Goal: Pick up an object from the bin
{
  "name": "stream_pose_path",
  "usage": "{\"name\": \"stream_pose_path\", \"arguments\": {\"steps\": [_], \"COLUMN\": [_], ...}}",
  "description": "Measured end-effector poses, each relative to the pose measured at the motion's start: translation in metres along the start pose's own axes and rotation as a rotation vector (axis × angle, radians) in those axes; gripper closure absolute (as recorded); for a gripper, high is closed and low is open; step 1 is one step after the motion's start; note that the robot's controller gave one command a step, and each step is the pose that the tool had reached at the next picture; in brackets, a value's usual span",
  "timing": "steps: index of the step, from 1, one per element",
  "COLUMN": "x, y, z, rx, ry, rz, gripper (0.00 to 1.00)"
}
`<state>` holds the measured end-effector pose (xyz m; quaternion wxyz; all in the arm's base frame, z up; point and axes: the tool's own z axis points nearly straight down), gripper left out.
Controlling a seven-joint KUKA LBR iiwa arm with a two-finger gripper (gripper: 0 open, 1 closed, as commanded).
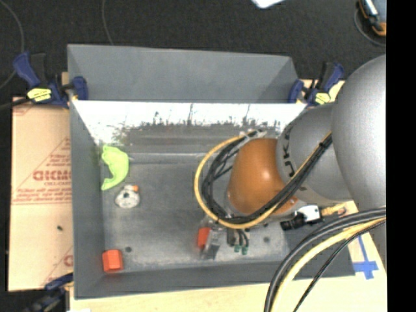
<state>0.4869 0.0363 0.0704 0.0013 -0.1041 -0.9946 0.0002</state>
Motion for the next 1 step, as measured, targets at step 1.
{"name": "stream_pose_path", "arguments": {"steps": [1], "x": [-0.0166], "y": [0.0064], "z": [-0.1548], "rx": [0.000], "ry": [-0.003], "rz": [0.012], "gripper": [1.00]}}
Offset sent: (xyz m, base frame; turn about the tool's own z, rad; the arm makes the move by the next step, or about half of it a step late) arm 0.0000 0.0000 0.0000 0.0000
